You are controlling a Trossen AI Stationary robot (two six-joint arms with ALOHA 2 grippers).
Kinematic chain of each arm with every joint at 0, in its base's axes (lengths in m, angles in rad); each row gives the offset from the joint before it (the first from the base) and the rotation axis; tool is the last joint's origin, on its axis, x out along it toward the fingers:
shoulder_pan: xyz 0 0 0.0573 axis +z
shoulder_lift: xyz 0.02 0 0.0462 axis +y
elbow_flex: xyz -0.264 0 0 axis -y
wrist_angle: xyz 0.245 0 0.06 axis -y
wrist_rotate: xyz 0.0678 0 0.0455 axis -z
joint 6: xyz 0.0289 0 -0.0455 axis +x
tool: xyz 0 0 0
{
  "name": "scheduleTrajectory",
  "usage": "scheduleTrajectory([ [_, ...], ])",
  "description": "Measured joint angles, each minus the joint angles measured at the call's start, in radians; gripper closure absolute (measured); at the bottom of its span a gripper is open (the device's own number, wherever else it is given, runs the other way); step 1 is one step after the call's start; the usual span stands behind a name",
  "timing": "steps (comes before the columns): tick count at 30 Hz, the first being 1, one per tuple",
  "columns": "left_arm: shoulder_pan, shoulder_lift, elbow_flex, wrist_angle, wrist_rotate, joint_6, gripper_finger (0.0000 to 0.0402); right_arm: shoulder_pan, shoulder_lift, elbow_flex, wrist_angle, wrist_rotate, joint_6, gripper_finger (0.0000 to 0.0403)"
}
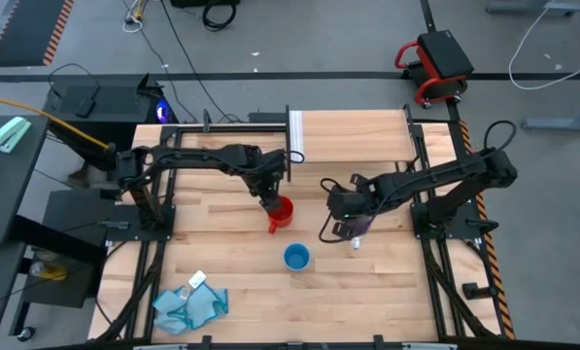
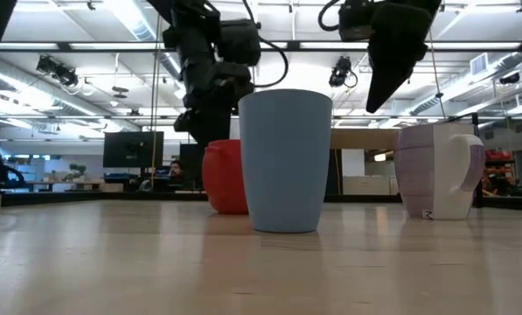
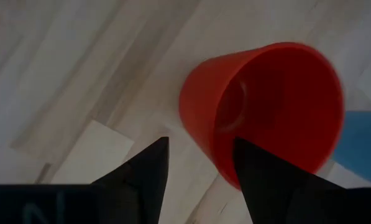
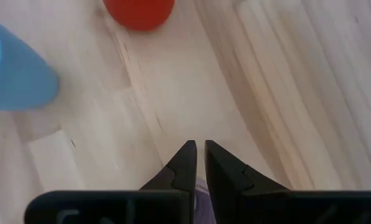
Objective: Stack small to large cups/mugs on shelf
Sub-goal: Put the red mug on the shelf
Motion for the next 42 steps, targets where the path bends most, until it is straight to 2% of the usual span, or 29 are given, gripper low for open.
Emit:
scheduleTrajectory([
  [9,0.000,0.014,-0.001,0.049,0.004,-0.008,0.0215,0.000,-0.105,-0.101,0.112,0.000,0.017,0.0362],
  [13,0.000,0.013,0.000,0.089,0.004,-0.014,0.0233,0.000,-0.106,-0.146,0.175,-0.013,0.018,0.0363],
  [19,0.000,0.012,0.000,0.104,0.003,-0.042,0.0290,0.000,-0.094,-0.202,0.240,-0.019,0.025,0.0367],
  [27,0.001,0.012,0.000,0.154,0.004,-0.070,0.0388,0.000,-0.095,-0.230,0.290,-0.019,0.018,0.0367],
  [35,0.002,0.011,0.019,0.160,0.002,-0.108,0.0392,0.000,-0.095,-0.231,0.328,-0.019,-0.028,0.0369],
  [42,-0.002,0.011,0.172,0.121,-0.006,-0.085,0.0393,0.000,-0.095,-0.231,0.328,-0.011,-0.056,0.0369],
])
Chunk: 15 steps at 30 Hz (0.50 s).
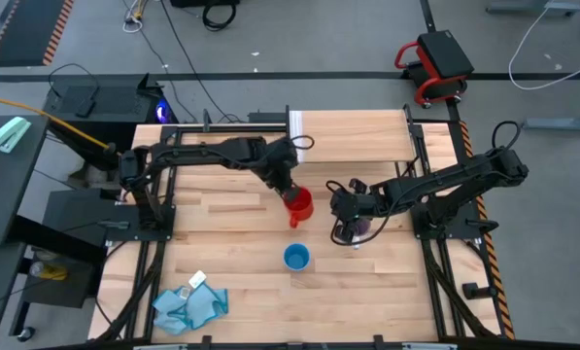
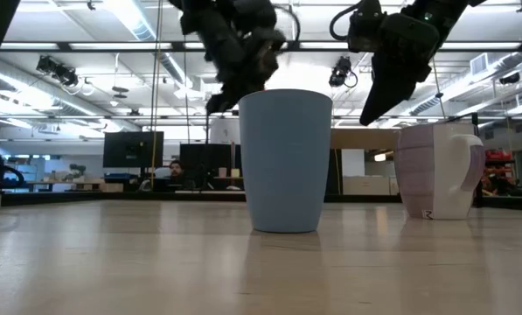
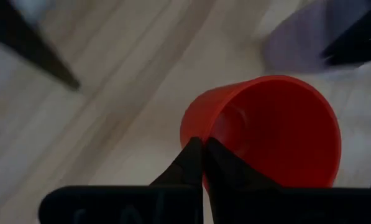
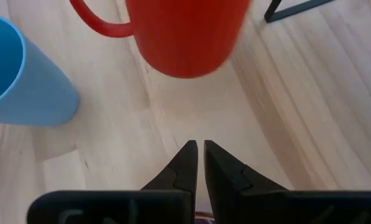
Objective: Stack small to large cups/mugs on shelf
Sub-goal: Put the red mug on the shelf
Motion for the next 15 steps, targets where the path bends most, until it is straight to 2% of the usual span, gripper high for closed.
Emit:
scheduleTrajectory([
  [8,-0.001,0.000,0.227,-0.147,-0.126,0.050,0.0393,0.000,-0.054,0.000,-0.063,0.034,0.019,0.0369],
  [15,0.050,0.000,0.357,-0.188,-0.158,0.053,0.0393,0.005,-0.135,0.000,-0.071,0.062,0.020,0.0369],
])
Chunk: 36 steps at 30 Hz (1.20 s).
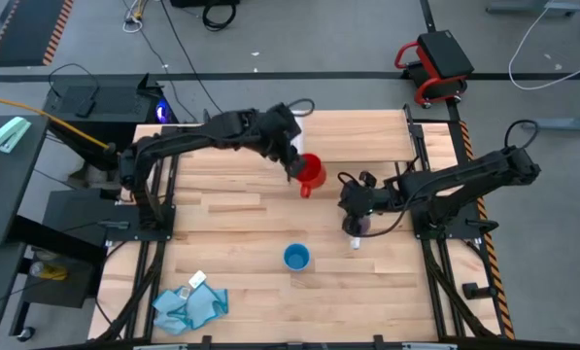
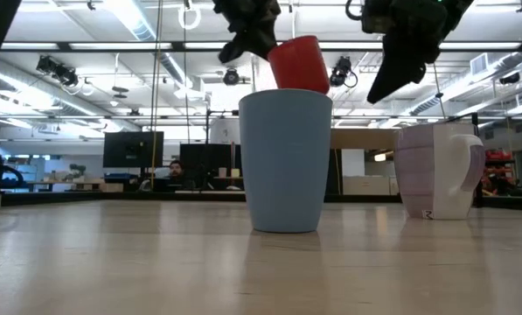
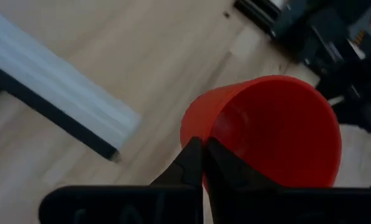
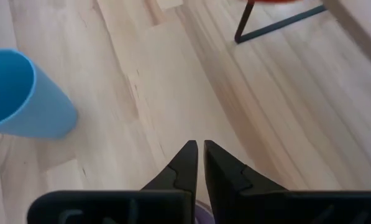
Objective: Stack small to large cups/mugs on shelf
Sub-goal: Put the red mug on the shelf
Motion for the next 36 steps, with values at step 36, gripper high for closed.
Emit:
scheduleTrajectory([
  [36,0.219,0.297,0.485,-0.270,0.046,0.084,0.0393,-0.526,-0.037,0.045,0.349,-0.206,-0.314,0.0401],
])
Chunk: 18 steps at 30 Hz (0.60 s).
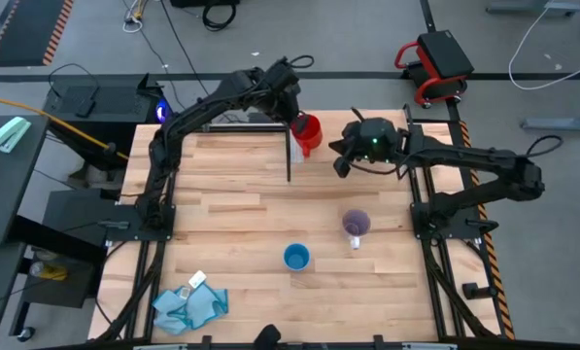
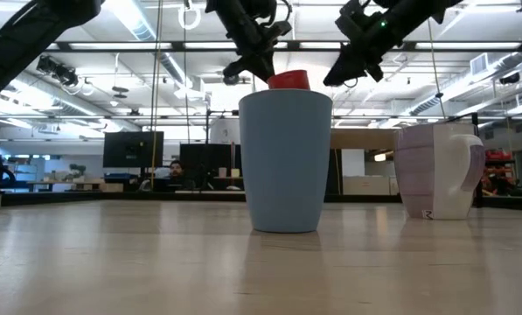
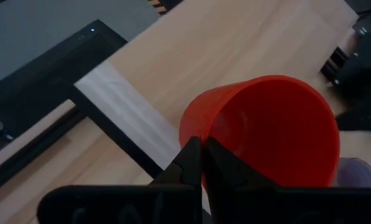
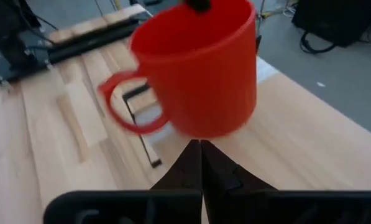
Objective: Stack small to large cups/mugs on shelf
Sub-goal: Put the red mug on the shelf
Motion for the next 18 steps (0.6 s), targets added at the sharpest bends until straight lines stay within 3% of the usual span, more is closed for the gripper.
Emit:
scheduleTrajectory([
  [9,0.000,0.010,-0.001,0.005,0.016,0.001,0.0393,-0.042,0.115,0.000,0.029,-0.026,-0.028,0.0402],
  [18,0.011,0.035,-0.001,0.001,0.028,0.002,0.0393,-0.066,0.138,-0.001,0.064,-0.026,-0.029,0.0402],
])
